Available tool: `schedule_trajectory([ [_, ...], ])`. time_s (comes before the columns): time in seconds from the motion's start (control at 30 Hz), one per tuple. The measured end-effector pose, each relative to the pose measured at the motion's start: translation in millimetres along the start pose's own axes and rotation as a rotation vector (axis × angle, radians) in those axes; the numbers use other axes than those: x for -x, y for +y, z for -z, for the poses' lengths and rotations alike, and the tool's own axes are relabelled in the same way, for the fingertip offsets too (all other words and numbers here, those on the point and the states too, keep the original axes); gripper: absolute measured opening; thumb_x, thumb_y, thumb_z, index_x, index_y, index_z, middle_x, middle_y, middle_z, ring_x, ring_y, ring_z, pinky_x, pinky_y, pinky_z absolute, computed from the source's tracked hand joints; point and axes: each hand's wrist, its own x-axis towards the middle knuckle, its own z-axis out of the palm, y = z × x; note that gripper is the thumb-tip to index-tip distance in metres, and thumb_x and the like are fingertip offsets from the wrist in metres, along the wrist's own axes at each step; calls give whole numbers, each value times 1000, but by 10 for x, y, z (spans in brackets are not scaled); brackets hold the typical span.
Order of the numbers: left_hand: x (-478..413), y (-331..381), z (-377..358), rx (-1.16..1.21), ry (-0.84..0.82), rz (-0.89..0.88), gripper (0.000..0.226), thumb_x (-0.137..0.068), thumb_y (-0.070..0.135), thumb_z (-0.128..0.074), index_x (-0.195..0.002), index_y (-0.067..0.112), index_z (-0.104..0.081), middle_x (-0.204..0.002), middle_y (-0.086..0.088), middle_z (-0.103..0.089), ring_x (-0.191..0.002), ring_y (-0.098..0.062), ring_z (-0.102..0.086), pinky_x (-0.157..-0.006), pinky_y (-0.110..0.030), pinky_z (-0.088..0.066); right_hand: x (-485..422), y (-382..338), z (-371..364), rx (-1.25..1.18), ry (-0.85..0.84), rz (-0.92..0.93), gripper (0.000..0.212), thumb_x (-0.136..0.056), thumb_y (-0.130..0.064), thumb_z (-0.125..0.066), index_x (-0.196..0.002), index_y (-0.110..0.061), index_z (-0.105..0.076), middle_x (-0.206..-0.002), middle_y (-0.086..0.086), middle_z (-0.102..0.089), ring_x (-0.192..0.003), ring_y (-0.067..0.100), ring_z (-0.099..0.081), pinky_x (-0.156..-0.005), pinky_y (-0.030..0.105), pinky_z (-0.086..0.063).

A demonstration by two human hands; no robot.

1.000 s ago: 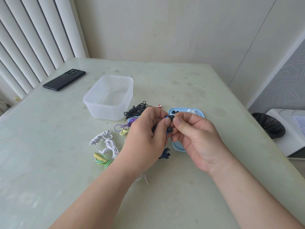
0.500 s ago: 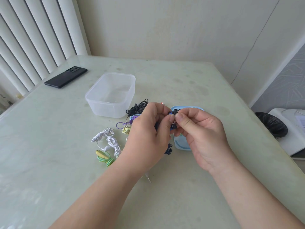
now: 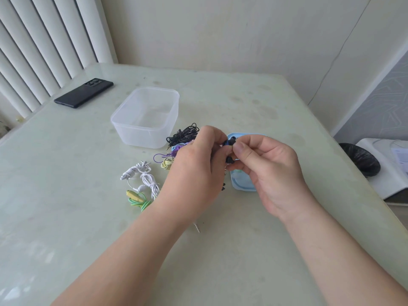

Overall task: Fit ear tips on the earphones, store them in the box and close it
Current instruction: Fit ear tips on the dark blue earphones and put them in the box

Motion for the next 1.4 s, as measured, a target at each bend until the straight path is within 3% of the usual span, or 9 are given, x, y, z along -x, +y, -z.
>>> schedule_trajectory([
  [0.1,3,-13,-2,-13,4,-3,8,-102,15,-57,-105,7,-58,-74,0,-68,-64,-16,-62,-60,-42,-50,12,13,-13,29,39,39,11,-95,2,-63,-90,0,-72,-83,19,-73,-75,30,-69,-70,34,-57],
  [0.27,8,0,-10,-39,2,-43,15,-101,18,-55,-109,7,-59,-82,3,-69,-69,-13,-62,-62,-40,-51,-5,-50,-14,-186,-13,-193,11,-87,-14,-67,-89,-3,-69,-88,15,-71,-76,23,-66,-70,33,-57],
  [0.4,12,-15,8,-2,-12,-58,11,-101,15,-57,-109,8,-59,-78,2,-68,-66,-14,-63,-60,-39,-51,-28,-60,36,-209,-63,-242,13,-82,-18,-69,-89,-7,-71,-87,13,-70,-75,19,-65,-69,29,-57],
  [0.57,17,-8,13,29,-13,-36,6,-103,11,-59,-108,9,-58,-76,1,-68,-64,-18,-63,-59,-39,-50,-21,-55,60,-172,-42,-141,18,-84,-13,-68,-95,0,-74,-86,16,-74,-73,22,-67,-68,30,-57],
  [0.8,6,-3,17,88,23,16,4,-103,11,-60,-105,11,-57,-72,-1,-67,-62,-15,-62,-55,-25,-49,20,9,-2,-93,40,-15,28,-80,-11,-71,-104,3,-75,-98,28,-73,-87,34,-70,-75,37,-57],
  [1.0,14,-10,20,84,21,38,6,-103,11,-59,-105,15,-55,-77,-2,-69,-66,-18,-67,-58,-38,-54,44,21,-26,-58,54,6,22,-84,-5,-70,-105,0,-76,-92,18,-76,-84,30,-72,-75,36,-58],
  [1.17,9,-17,28,37,4,16,4,-103,12,-60,-104,14,-56,-77,3,-71,-62,-17,-66,-59,-37,-51,47,9,-19,70,91,88,14,-87,0,-71,-98,-4,-78,-92,18,-78,-86,32,-72,-88,43,-60],
  [1.27,13,-22,21,32,-38,-18,6,-103,14,-59,-107,11,-59,-75,-1,-70,-63,-20,-64,-59,-39,-51,9,-29,20,-20,33,10,13,-86,-7,-69,-95,1,-74,-90,22,-74,-82,32,-68,-79,41,-58],
  [1.4,11,-29,36,95,-43,23,6,-103,12,-60,-108,12,-62,-77,-5,-70,-66,-24,-66,-61,-41,-53,-38,-79,67,-128,-61,-117,15,-80,-6,-69,-94,-2,-69,-83,14,-73,-73,26,-69,-69,33,-57],
])
